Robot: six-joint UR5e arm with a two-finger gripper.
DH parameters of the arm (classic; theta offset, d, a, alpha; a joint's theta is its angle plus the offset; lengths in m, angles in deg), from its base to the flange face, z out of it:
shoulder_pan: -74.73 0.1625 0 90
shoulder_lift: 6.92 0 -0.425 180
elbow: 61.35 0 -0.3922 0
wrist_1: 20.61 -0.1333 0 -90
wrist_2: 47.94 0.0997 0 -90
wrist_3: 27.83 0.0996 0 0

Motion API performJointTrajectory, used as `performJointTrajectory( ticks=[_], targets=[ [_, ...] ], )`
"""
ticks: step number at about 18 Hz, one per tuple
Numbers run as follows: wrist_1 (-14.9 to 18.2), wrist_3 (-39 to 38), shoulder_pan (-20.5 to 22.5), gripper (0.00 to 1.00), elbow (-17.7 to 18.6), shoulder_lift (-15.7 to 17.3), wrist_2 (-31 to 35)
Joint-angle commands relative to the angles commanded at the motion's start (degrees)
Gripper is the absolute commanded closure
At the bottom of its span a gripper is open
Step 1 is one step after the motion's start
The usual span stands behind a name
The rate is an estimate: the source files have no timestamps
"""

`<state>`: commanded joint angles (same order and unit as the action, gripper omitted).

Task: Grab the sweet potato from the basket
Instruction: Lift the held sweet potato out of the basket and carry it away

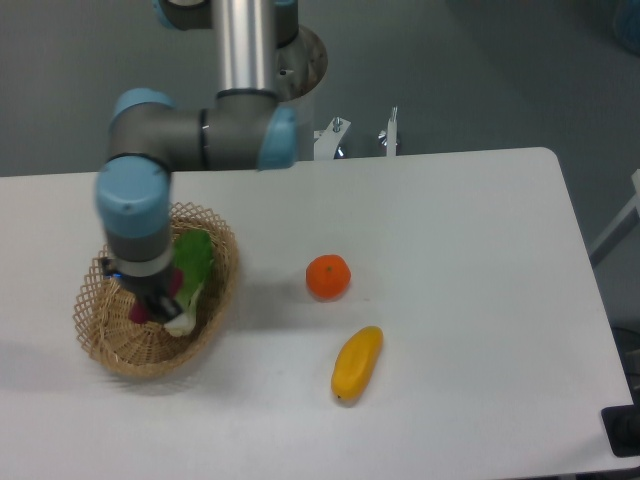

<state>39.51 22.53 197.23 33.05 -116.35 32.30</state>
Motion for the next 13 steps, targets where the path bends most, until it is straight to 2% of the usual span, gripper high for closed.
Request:
performJointTrajectory(
  ticks=[1, 3, 8, 13],
  targets=[
    [-0.26, 1.83, 7.24, 0.85, -1.75, 0.35, 0.35],
    [-0.18, 5.43, 11.42, 0.85, -2.29, 0.70, 1.23],
    [0.53, 14.57, 20.74, 0.85, -3.17, 0.88, 2.64],
    [0.70, 21.61, 27.17, 0.85, -3.08, 0.88, 2.64]
  ],
)
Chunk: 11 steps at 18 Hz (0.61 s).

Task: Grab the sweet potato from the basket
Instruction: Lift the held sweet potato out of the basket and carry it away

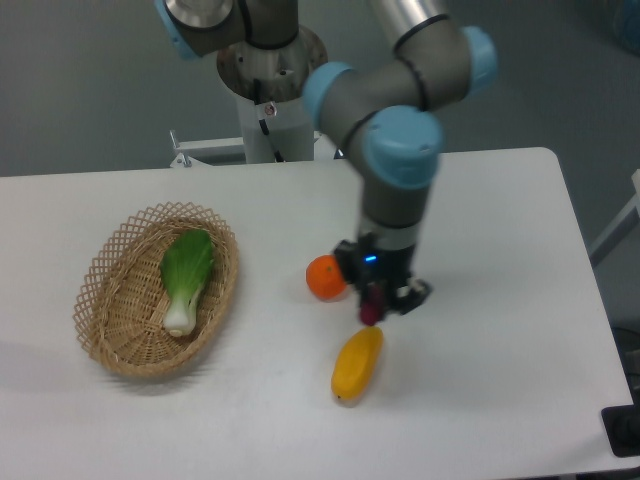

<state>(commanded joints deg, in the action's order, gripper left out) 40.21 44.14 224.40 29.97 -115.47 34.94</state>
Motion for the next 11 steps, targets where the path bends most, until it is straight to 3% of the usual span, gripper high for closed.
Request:
performJointTrajectory(
  ticks=[6, 11],
  targets=[
    [1.14, 10.10, 6.94, 0.85, -0.61, 0.70, 0.09],
    [4.04, 15.30, 9.50, 0.84, -4.56, -1.13, 4.03]
  ],
)
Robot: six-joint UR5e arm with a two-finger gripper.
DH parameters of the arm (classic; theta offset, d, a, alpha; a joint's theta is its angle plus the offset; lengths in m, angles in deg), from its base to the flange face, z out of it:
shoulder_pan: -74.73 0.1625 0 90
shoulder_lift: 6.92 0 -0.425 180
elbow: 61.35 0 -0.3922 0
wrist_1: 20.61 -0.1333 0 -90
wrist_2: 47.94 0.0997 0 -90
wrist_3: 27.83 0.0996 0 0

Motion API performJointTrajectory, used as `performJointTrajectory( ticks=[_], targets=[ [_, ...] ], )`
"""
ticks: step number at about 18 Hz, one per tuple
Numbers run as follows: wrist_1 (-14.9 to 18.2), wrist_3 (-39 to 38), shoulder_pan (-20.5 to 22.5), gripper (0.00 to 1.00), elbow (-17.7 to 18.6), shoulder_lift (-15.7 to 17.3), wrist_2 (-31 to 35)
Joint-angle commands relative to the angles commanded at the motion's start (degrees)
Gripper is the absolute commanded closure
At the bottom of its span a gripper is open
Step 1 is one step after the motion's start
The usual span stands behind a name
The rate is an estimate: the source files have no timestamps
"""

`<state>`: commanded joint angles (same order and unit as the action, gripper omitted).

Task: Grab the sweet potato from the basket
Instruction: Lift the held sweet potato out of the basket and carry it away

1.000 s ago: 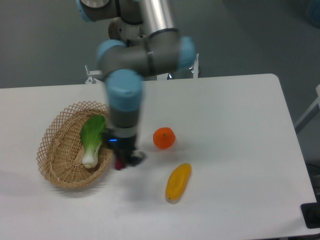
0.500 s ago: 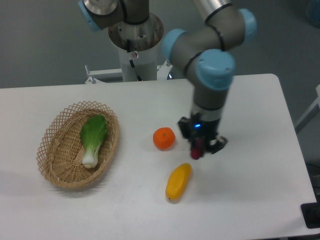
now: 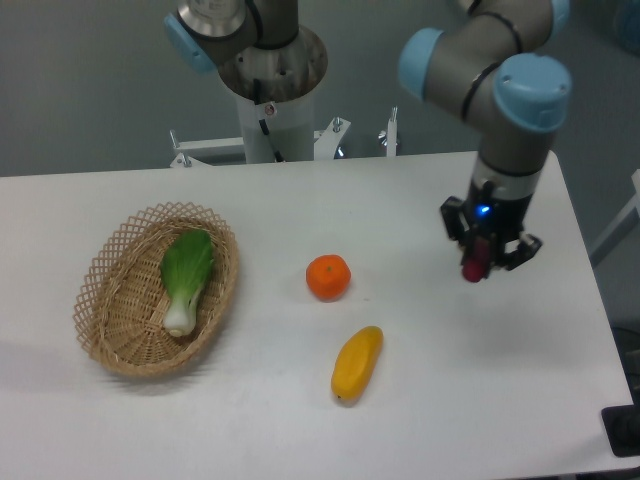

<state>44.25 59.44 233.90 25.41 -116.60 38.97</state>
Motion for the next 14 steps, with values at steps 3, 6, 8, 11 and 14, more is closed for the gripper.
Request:
performJointTrajectory(
  ticks=[3, 6, 8, 11, 14],
  targets=[
    [0.89, 0.09, 0.27, 0.83, -2.12, -1.67, 1.25],
    [1.15, 2.45, 1.23, 0.83, -3.35, -2.12, 1.25],
    [1.23, 4.65, 2.20, 0.84, -3.52, -2.12, 1.25],
    [1.24, 6.33, 2.81, 0.83, -3.70, -2.12, 1.25],
    [1.24, 6.42, 3.43, 0.83, -3.61, -2.03, 1.16]
  ],
)
